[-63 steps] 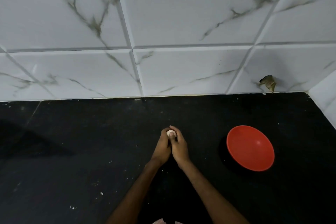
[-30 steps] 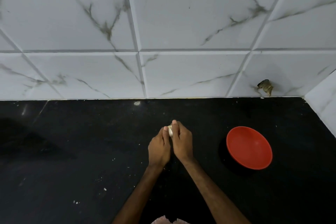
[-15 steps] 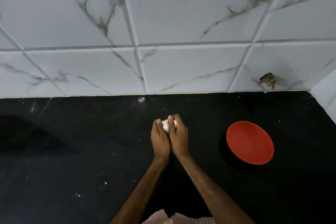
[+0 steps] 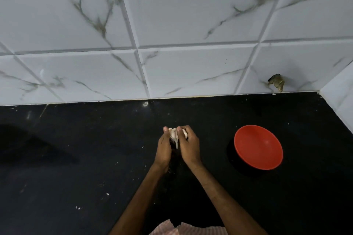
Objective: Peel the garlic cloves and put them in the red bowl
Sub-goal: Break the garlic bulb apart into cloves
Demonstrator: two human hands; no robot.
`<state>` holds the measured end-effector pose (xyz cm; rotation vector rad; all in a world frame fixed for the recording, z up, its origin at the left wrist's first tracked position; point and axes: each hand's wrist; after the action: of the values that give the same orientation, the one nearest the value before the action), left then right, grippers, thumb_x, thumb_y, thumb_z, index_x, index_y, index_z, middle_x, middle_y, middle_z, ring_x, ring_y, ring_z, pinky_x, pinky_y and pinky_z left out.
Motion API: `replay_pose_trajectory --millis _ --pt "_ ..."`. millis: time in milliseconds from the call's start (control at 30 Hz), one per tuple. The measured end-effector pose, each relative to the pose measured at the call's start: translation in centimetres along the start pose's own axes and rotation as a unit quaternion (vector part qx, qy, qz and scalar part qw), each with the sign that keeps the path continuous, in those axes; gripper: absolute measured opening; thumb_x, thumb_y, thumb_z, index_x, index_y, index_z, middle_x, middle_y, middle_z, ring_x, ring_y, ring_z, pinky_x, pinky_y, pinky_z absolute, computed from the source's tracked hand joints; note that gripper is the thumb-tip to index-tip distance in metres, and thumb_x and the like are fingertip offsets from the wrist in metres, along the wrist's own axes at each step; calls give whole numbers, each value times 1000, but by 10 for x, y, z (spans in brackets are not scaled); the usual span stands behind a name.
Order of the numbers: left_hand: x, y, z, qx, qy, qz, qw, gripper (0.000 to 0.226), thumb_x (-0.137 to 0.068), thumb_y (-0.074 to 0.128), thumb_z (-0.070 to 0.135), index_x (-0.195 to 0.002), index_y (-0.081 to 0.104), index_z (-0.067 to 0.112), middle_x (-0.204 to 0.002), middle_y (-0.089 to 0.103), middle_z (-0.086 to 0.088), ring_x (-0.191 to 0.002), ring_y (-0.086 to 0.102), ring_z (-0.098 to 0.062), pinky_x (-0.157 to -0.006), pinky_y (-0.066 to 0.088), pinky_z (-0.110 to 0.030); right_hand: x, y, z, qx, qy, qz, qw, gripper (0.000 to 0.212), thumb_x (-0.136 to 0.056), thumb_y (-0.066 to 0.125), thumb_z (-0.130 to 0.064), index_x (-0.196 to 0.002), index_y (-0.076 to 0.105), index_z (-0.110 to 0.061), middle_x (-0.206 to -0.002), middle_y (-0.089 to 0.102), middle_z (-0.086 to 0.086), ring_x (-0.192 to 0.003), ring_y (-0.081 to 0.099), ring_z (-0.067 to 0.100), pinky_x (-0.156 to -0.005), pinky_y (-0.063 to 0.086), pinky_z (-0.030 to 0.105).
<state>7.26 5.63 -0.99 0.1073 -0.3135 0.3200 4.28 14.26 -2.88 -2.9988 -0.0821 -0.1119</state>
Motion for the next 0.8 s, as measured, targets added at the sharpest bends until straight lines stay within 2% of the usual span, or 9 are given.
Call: replay_pose_trajectory --millis 167,267,367,467,500,567,667,733,800 --pt "-2 -4 -2 42 -53 -25 997 59 -110 27 42 -95 71 6 -73 71 -5 -57 66 -8 -46 46 -18 0 -2 3 -7 15 -21 1000 13 -101 61 -29 -102 70 -20 -95 72 -6 -88 68 4 -75 53 19" --pt "-2 -4 -3 40 -73 -21 996 54 -111 27 34 -91 71 9 -72 73 -4 -61 69 -10 -48 49 -20 3 0 4 34 -28 -38 998 14 -101 61 -29 -107 70 -20 -100 71 -9 -93 67 3 -80 55 19" --pt "0 -6 -3 24 -60 -27 998 50 -109 27 26 -91 70 6 -74 72 -7 -72 68 -15 -59 52 -24 6 4 5 90 -68 -45 993 17 -102 59 -30 -112 69 -20 -105 69 -9 -99 65 4 -84 52 17" --pt "-5 -12 -10 23 -21 -9 999 49 -103 31 26 -94 73 2 -94 70 -27 -91 68 -38 -79 55 -47 11 9 4 121 -76 -44 989 17 -102 59 -31 -112 68 -20 -105 66 -9 -99 63 3 -85 51 16" --pt "-8 -14 -15 17 -12 -9 1000 47 -100 34 29 -96 73 1 -97 69 -30 -96 67 -44 -83 55 -53 12 10 3 120 -79 -37 989 16 -101 60 -31 -110 68 -20 -104 66 -9 -99 63 3 -85 52 17" --pt "-12 -19 -26 9 -19 3 1000 41 -96 42 32 -103 71 3 -104 70 -24 -103 67 -42 -90 55 -60 15 10 2 105 -84 -15 991 15 -100 62 -31 -107 68 -19 -103 67 -10 -98 64 5 -85 53 20" --pt "-4 -19 -25 44 -29 21 998 40 -107 40 29 -106 67 -1 -103 70 -25 -96 69 -35 -81 56 -48 21 12 1 95 -72 18 993 13 -97 65 -30 -104 67 -19 -100 67 -9 -96 65 5 -84 55 26" --pt "0 -17 -23 57 -48 -24 997 59 -109 32 45 -109 67 -2 -99 71 -24 -87 70 -29 -70 56 -39 23 12 2 95 -53 26 994 11 -97 67 -31 -102 64 -22 -97 67 -9 -91 66 5 -80 58 30" --pt "2 -18 -21 74 -52 -49 995 67 -106 34 55 -114 62 -6 -97 69 -22 -84 69 -24 -66 55 -32 25 13 2 132 -45 14 990 12 -98 64 -36 -104 61 -26 -97 66 -10 -89 65 4 -78 59 31"
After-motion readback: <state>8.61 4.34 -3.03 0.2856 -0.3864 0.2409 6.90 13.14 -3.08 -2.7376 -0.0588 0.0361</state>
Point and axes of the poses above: each hand's wrist, its own x-axis away from the middle knuckle, its own y-axis out of the palm, z = x × y
